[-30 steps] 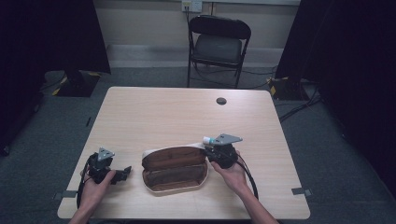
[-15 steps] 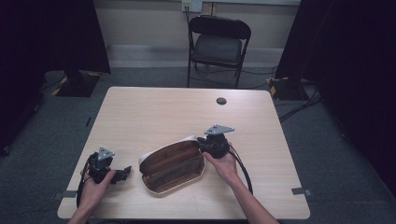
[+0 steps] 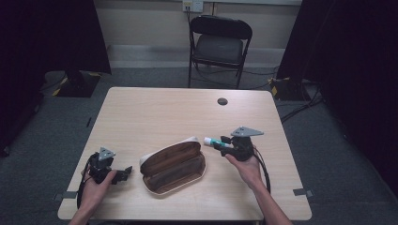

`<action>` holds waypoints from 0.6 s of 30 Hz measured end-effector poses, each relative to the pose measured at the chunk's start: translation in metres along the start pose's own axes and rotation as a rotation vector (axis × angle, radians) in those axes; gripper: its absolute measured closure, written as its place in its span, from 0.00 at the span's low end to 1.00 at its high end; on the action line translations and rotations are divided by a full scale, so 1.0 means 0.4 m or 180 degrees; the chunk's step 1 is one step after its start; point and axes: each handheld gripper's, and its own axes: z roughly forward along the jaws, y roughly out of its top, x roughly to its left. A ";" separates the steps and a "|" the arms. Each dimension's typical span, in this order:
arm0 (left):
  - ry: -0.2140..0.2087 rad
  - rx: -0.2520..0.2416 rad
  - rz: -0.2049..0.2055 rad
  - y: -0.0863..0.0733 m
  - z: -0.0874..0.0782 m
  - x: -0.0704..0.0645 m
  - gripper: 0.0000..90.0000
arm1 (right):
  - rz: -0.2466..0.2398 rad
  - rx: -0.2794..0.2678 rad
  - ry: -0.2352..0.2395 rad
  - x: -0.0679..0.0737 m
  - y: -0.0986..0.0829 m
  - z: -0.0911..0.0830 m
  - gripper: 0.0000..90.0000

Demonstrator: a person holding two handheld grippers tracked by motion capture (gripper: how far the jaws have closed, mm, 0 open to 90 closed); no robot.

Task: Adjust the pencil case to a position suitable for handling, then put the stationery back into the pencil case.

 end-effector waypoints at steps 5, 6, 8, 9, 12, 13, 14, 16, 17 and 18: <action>0.0000 0.0000 0.0001 0.000 0.000 0.000 0.00 | 0.0005 0.0186 -0.0156 -0.053 -0.032 0.032 0.54; -0.0003 -0.0001 -0.0005 0.000 0.000 0.000 0.00 | 0.0000 0.0199 -0.0135 -0.058 -0.035 0.039 0.54; 0.0000 0.0000 0.0001 0.000 0.000 0.000 0.00 | -0.0051 0.0214 -0.0167 -0.061 -0.035 0.055 0.52; 0.0000 0.0000 0.0000 0.000 0.000 0.000 0.00 | -0.0081 0.0228 -0.0170 -0.061 -0.035 0.064 0.51; 0.0000 0.0000 0.0000 0.000 0.000 0.000 0.00 | -0.0179 0.0287 -0.0226 -0.062 -0.037 0.091 0.49; -0.0001 -0.0001 0.0000 0.000 0.000 0.000 0.00 | -0.0186 0.0298 -0.0213 -0.064 -0.039 0.098 0.49; 0.0000 0.0000 0.0000 0.000 0.000 0.000 0.00 | -0.0207 0.0306 -0.0192 -0.064 -0.040 0.105 0.49; 0.0000 0.0000 0.0000 0.000 0.000 0.000 0.00 | -0.0264 0.0311 -0.0177 -0.058 -0.037 0.113 0.49; 0.0000 -0.0001 0.0000 0.000 0.000 0.000 0.00 | -0.0290 0.0295 -0.0184 -0.055 -0.034 0.115 0.49; -0.0001 0.0000 0.0000 0.000 0.000 0.000 0.00 | -0.0289 0.0278 -0.0179 -0.054 -0.032 0.118 0.49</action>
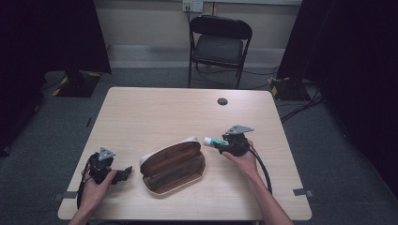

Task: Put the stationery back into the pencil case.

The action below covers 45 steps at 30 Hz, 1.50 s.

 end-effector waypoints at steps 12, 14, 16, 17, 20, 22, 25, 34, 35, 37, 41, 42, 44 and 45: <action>0.0003 -0.0011 -0.0010 0.001 0.002 0.000 0.00 | -0.0072 0.0155 -0.0116 0.006 -0.015 0.025 0.65; -0.0002 -0.0001 0.0003 0.001 0.001 0.000 0.00 | -0.0089 0.0181 -0.0126 0.008 -0.016 0.024 0.69; -0.0002 0.0001 0.0001 0.001 0.001 0.000 0.00 | -0.0079 0.0211 -0.0107 0.011 -0.018 0.025 0.72; -0.0002 0.0001 0.0001 0.001 0.001 0.000 0.00 | -0.0098 0.0237 -0.0116 0.012 -0.019 0.026 0.72; -0.0002 0.0001 0.0001 0.001 0.001 0.000 0.00 | -0.0097 0.0273 -0.0118 0.013 -0.024 0.028 0.73; 0.0006 -0.0011 -0.0009 0.001 0.002 0.000 0.00 | -0.0091 0.0265 -0.0122 0.011 -0.026 0.024 0.73; 0.0022 0.0001 -0.0022 0.004 0.004 -0.001 0.00 | -0.0100 0.0298 -0.0117 0.014 -0.030 0.015 0.73; 0.0017 -0.0009 -0.0039 0.005 0.006 -0.002 0.00 | -0.0031 0.0363 -0.0087 0.022 -0.033 -0.017 0.74; 0.0016 -0.0008 -0.0030 0.006 0.006 -0.002 0.00 | -0.0018 0.0379 -0.0062 0.023 -0.036 -0.022 0.74; 0.0020 -0.0010 -0.0033 0.006 0.007 -0.002 0.00 | -0.0015 0.0404 -0.0049 0.029 -0.041 -0.036 0.73; 0.0012 -0.0010 -0.0031 0.006 0.007 -0.002 0.00 | -0.0130 0.0547 -0.0058 0.049 -0.061 -0.058 0.73; 0.0018 -0.0011 -0.0037 0.006 0.006 -0.003 0.00 | -0.0139 0.0560 -0.0051 0.051 -0.065 -0.066 0.73; 0.0019 -0.0009 -0.0035 0.006 0.006 -0.002 0.00 | -0.0101 0.0572 -0.0034 0.057 -0.073 -0.078 0.73; 0.0018 -0.0010 -0.0038 0.006 0.006 -0.002 0.00 | -0.0130 0.0569 -0.0054 0.060 -0.076 -0.082 0.73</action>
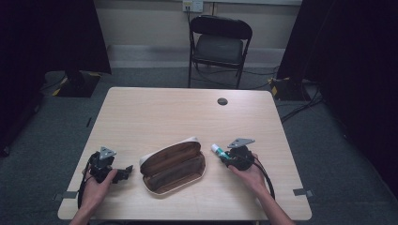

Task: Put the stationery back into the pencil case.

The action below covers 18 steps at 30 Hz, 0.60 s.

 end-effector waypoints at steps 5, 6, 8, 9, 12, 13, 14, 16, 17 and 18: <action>0.0014 0.0014 0.0002 0.002 0.001 0.000 0.00 | 0.0030 -0.0059 0.0028 0.004 -0.006 0.013 0.67; 0.0021 0.0004 -0.0008 0.003 0.003 -0.001 0.00 | 0.0030 -0.0075 0.0011 0.003 -0.002 0.018 0.66; 0.0018 0.0001 -0.0006 0.004 0.003 -0.001 0.00 | 0.0020 -0.0092 0.0023 0.002 0.007 0.029 0.66; 0.0018 0.0001 -0.0006 0.003 0.003 -0.001 0.00 | 0.0040 -0.0089 0.0019 0.001 0.011 0.033 0.67; 0.0019 0.0000 -0.0007 0.003 0.003 -0.001 0.00 | 0.0158 -0.0096 -0.0012 0.001 0.023 0.045 0.73; 0.0019 0.0001 -0.0006 0.003 0.003 -0.002 0.00 | 0.0165 -0.0101 -0.0034 0.001 0.025 0.047 0.73; 0.0016 0.0001 -0.0007 0.003 0.003 -0.002 0.00 | 0.0167 -0.0103 -0.0042 0.002 0.026 0.047 0.73; 0.0009 0.0007 -0.0005 0.003 0.003 -0.002 0.00 | 0.0159 -0.0102 -0.0045 0.002 0.025 0.047 0.74; 0.0003 0.0013 0.0008 0.003 0.002 -0.002 0.00 | 0.0162 -0.0097 -0.0038 0.002 0.025 0.046 0.74; 0.0001 0.0010 0.0011 0.002 0.002 -0.002 0.00 | 0.0154 -0.0095 -0.0028 0.001 0.025 0.045 0.74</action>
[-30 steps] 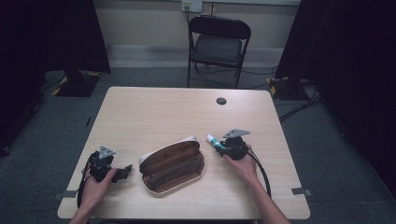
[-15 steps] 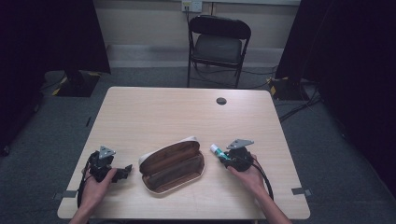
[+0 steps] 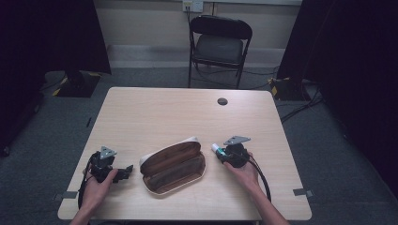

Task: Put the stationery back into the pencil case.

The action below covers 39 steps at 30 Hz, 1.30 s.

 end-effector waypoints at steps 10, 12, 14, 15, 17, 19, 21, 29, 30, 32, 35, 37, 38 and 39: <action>-0.0006 -0.0002 0.0012 0.000 0.000 0.000 0.00 | 0.0163 -0.0211 0.0072 -0.013 0.001 -0.044 0.74; -0.0012 -0.0006 -0.0006 0.001 0.002 0.000 0.00 | 0.0201 -0.0238 0.0078 -0.014 -0.004 -0.057 0.74; -0.0015 0.0003 0.0011 0.004 0.004 0.002 0.00 | 0.0206 -0.0268 0.0083 -0.018 -0.008 -0.070 0.74; -0.0015 -0.0012 0.0006 0.005 0.006 0.003 0.00 | 0.0199 -0.0286 0.0087 -0.020 -0.009 -0.075 0.74; -0.0011 -0.0006 0.0009 0.006 0.006 0.003 0.00 | 0.0186 -0.0321 0.0091 -0.023 -0.008 -0.089 0.74; -0.0008 -0.0007 0.0005 0.006 0.007 0.004 0.00 | 0.0198 -0.0362 0.0089 -0.025 -0.006 -0.101 0.74; -0.0010 -0.0009 -0.0002 0.006 0.007 0.003 0.00 | 0.0198 -0.0399 0.0102 -0.026 -0.003 -0.109 0.74; -0.0008 -0.0007 0.0002 0.007 0.007 0.004 0.00 | 0.0174 -0.0507 0.0162 -0.007 0.010 -0.133 0.74; -0.0007 -0.0010 0.0001 0.007 0.007 0.004 0.00 | 0.0154 -0.0510 0.0173 -0.003 0.011 -0.136 0.74; -0.0008 -0.0009 0.0000 0.007 0.007 0.004 0.00 | 0.0137 -0.0530 0.0186 0.006 0.015 -0.142 0.74; -0.0004 0.0004 0.0010 0.008 0.008 0.004 0.00 | 0.0078 -0.0563 0.0207 0.021 0.021 -0.153 0.74; -0.0007 0.0002 0.0020 0.008 0.008 0.005 0.00 | 0.0050 -0.0572 0.0236 0.031 0.026 -0.156 0.74; -0.0008 0.0002 0.0019 0.008 0.008 0.004 0.00 | 0.0039 -0.0580 0.0247 0.036 0.029 -0.158 0.74; -0.0008 0.0002 0.0018 0.008 0.008 0.004 0.00 | 0.0029 -0.0590 0.0266 0.041 0.032 -0.160 0.74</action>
